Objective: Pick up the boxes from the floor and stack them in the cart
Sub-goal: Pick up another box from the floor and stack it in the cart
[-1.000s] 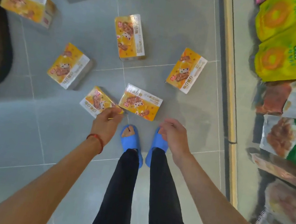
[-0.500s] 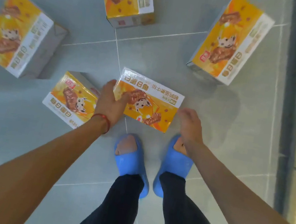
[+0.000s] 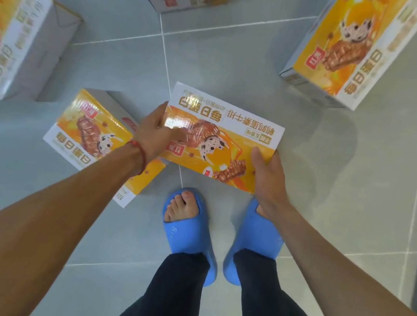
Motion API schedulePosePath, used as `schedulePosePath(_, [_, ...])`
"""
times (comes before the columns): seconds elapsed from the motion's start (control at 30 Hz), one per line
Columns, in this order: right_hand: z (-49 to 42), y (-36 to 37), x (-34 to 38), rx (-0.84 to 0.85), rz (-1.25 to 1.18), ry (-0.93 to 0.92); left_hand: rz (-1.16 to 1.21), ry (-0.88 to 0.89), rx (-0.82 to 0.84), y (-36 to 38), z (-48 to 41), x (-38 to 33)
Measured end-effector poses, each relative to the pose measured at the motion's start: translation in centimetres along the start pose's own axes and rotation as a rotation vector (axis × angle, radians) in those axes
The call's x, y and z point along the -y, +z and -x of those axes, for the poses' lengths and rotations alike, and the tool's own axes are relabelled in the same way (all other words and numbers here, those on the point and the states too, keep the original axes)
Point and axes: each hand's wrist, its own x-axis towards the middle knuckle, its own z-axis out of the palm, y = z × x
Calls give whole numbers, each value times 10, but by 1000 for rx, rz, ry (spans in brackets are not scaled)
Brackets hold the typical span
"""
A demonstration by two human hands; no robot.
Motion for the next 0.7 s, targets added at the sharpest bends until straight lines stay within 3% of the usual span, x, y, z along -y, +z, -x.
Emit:
schedulePosePath(0.3, [113,-33,95,-4,96,-53,218,-52,4,-18,134,-39])
schedulePosePath(0.5, [219,-42,166,48,210,-125,468,-155,-109,-39,242,-79])
schedulePosePath(0.7, [316,-49,214,125,276,-200,541,-112,-183,-66,351,-100])
